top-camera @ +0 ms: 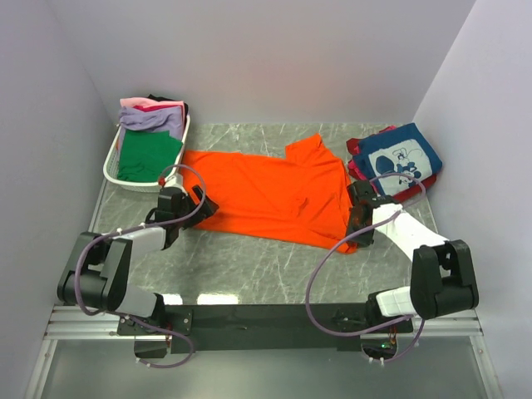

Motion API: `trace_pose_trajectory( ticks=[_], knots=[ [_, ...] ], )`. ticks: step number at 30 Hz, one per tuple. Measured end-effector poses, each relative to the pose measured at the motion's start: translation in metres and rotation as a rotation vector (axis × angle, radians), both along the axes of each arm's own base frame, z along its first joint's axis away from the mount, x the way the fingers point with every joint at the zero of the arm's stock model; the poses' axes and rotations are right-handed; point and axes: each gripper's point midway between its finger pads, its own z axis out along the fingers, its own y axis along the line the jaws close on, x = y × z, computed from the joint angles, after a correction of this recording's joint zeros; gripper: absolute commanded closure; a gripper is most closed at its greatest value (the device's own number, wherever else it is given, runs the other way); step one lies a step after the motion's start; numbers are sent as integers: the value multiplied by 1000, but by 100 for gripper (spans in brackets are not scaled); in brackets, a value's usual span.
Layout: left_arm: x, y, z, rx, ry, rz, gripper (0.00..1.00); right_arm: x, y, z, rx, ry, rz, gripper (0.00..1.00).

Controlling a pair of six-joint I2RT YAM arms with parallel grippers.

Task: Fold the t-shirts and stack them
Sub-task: Fold the tshirt

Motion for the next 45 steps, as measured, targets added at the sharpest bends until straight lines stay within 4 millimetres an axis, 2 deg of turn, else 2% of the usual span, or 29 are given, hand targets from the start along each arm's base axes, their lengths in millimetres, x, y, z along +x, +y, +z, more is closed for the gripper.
trace_pose_trajectory(
  ticks=[2, 5, 9, 12, 15, 17, 20, 24, 29, 34, 37, 39, 45],
  knots=[
    [-5, 1, 1, -9, 2, 8, 9, 1, -1, 6, -4, -2, 8, 47],
    [-10, 2, 1, -17, 8, 18, 9, 10, 1, 23, -1, -32, 17, 42],
    [-15, 4, 1, -21, 23, 34, 8, 38, 11, 64, 27, -166, 41, 40],
    [-16, 5, 1, -23, 30, 46, 8, 59, 34, 93, 81, -286, 97, 40],
    [-17, 6, 1, -23, 38, 62, 7, 72, 65, 104, 144, -345, 175, 40],
    [-20, 6, 1, -20, 44, 71, 7, 81, 87, 100, 171, -347, 231, 40],
    [-26, 7, 1, -17, 58, 89, 7, 91, 117, 80, 187, -304, 300, 41],
    [-38, 11, 2, 4, 70, 109, 6, 96, 140, 47, 194, -238, 352, 41],
    [-43, 15, 8, 33, 71, 128, 6, 98, 150, 23, 175, -191, 371, 42],
    [-22, 13, 19, 46, 48, 135, 6, 104, 158, 18, 160, -206, 383, 42],
    [-12, 7, 11, 52, 57, 123, 6, 107, 160, 13, 146, -213, 378, 42],
    [-13, 2, -1, 60, 86, 108, 6, 106, 160, 7, 132, -203, 374, 42],
    [-3, -13, 0, 37, 41, 82, 6, 93, 155, -11, 93, -160, 360, 42]
  ],
)
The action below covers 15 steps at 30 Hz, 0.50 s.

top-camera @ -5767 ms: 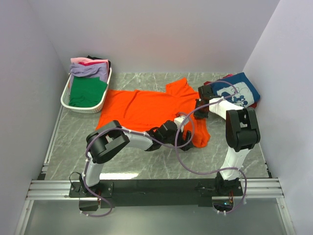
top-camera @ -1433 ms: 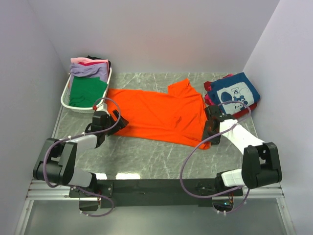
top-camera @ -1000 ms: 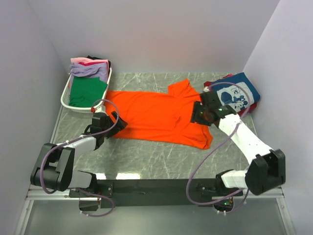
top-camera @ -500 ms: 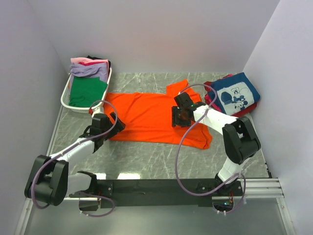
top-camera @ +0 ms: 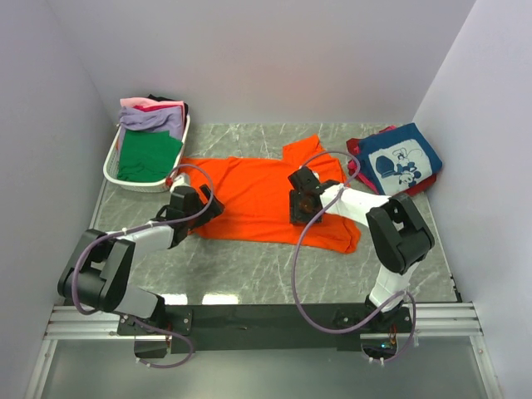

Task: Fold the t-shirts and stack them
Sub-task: Fold the tshirt

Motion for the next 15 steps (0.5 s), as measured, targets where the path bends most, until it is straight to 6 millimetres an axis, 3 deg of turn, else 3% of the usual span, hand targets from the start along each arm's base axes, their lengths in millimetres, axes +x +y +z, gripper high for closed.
trace_pose_trajectory(
  ticks=[6, 15],
  knots=[
    [-8, -20, 0, -22, -16, -44, 5, -11, -1, -5, -8, -6, -8, 42],
    [-34, -27, 1, -70, -7, -49, 5, -44, -14, -6, 3, 8, -33, 42]
  ],
)
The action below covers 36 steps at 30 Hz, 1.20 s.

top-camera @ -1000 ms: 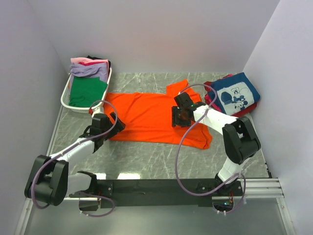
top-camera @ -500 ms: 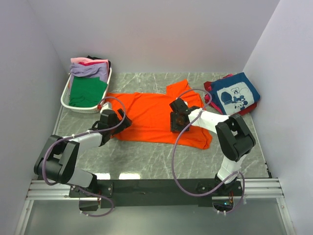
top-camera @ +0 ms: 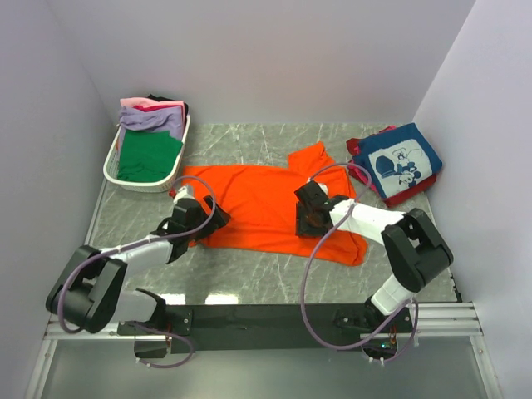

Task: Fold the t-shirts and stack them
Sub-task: Fold the tshirt

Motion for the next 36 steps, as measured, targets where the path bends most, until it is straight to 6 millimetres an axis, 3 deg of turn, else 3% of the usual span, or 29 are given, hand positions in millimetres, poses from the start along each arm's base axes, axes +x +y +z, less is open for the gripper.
trace_pose_trajectory(
  ticks=[11, 21, 31, 34, 36],
  knots=[
    [-41, 4, -1, -38, 54, 17, 4, -37, -13, -1, 29, 34, -11, 42],
    [-65, 3, -1, -91, 66, 28, 4, -57, -9, -1, 58, 45, 8, 42],
    [-103, 8, 0, -58, 131, 17, 2, -81, -3, 1, 75, 82, 39, 41],
    [-106, 22, 9, 19, 141, 48, 1, -91, -7, 6, 57, 117, 41, 39],
    [-97, 30, 30, 73, 109, 77, 1, -89, -6, 18, 58, 111, 41, 37]
  ],
)
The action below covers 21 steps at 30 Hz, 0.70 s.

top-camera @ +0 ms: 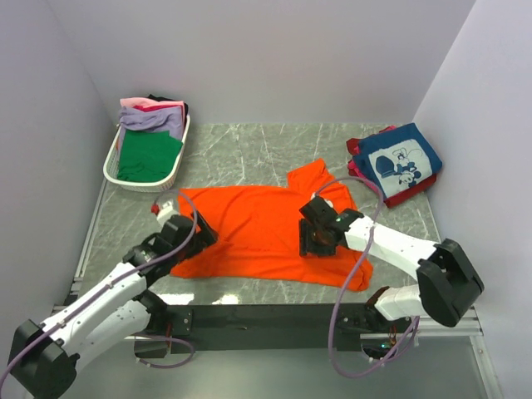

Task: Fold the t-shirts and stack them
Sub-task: Fold the tshirt

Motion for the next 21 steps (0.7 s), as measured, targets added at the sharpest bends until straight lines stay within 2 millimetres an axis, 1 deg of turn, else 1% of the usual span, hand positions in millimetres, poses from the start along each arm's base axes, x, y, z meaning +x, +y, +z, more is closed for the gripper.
trace_pose_trajectory(
  ticks=[3, 5, 6, 7, 8, 10, 12, 14, 15, 17, 21],
  knots=[
    [25, 4, 43, 49, -96, 34, 1, 20, 11, 35, 35, -83, 5, 34],
    [44, 7, 67, 86, -162, 53, 1, 40, 20, 63, 63, -170, 5, 33],
    [54, 9, 74, 106, -181, 62, 1, 48, 23, 77, 73, -213, 2, 33],
    [66, 14, 76, 129, -192, 76, 1, 55, 24, 86, 80, -243, 0, 33],
    [77, 21, 76, 149, -198, 98, 1, 61, 26, 96, 91, -275, -4, 33],
    [96, 36, 64, 197, -169, 130, 1, 70, 29, 108, 105, -315, -1, 33],
    [111, 53, 42, 271, -107, 161, 1, 74, 32, 113, 113, -336, 10, 33],
    [122, 60, 27, 327, -65, 163, 1, 76, 33, 114, 113, -342, 19, 33],
    [125, 61, 22, 350, -55, 162, 1, 76, 33, 113, 110, -344, 25, 33],
    [136, 64, 19, 385, -55, 166, 1, 77, 34, 113, 111, -346, 35, 33],
    [159, 71, 29, 418, -106, 200, 1, 79, 41, 114, 141, -359, 53, 33]
  ],
)
